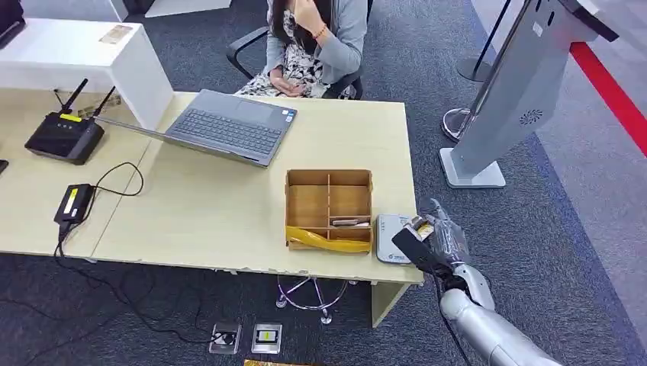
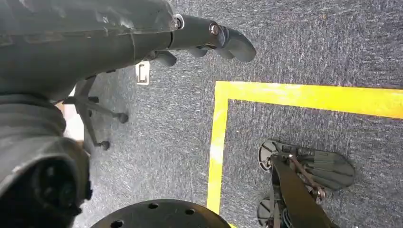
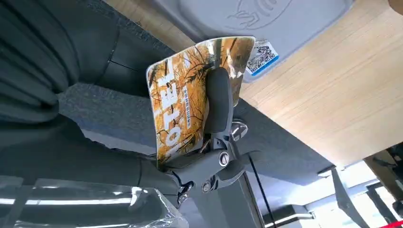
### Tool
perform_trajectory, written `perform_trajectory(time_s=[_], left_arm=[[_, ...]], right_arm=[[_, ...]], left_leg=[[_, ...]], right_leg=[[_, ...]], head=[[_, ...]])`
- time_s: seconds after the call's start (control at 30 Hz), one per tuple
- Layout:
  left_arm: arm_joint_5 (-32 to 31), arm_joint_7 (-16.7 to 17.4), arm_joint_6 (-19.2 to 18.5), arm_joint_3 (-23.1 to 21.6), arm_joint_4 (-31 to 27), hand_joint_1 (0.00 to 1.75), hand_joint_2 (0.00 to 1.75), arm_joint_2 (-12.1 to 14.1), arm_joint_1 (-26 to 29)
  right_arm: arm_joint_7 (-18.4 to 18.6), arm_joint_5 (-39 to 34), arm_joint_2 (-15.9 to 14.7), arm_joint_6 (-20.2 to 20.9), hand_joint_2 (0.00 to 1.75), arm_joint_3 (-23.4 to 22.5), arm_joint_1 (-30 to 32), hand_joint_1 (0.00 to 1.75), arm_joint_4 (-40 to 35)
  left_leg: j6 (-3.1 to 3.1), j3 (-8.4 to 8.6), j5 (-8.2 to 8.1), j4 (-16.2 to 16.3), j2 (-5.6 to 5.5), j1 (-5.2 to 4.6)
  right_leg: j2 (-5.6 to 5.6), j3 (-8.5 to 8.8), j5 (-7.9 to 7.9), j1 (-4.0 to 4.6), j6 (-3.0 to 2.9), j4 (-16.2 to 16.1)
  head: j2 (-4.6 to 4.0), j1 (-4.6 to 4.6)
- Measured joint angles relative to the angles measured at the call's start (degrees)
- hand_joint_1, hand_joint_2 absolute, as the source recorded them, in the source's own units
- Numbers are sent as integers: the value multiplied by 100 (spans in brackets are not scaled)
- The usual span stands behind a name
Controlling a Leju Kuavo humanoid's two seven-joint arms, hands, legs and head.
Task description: Pass the card to the sensor for recognition and then transmit it.
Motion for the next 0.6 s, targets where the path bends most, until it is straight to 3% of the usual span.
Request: perform_trajectory(time_s=[0.3, 0.6], left_arm=[[-46, 9, -26, 0, 0, 0, 0, 0, 0], [-98, 13, -96, 0, 0, 0, 0, 0, -1]], right_arm=[[260, 416, 28, -105, 175, -39, 22, 175, -195], [1095, 1829, 20, 120, 175, -76, -163, 175, -1267]], left_leg=[[0, 0, 0, 0, 3, 0], [-4, -7, 5, 0, 4, 1]], right_leg=[[2, 1, 1, 0, -1, 1], [1, -5, 3, 0, -2, 4]], head=[[0, 2], [0, 0]])
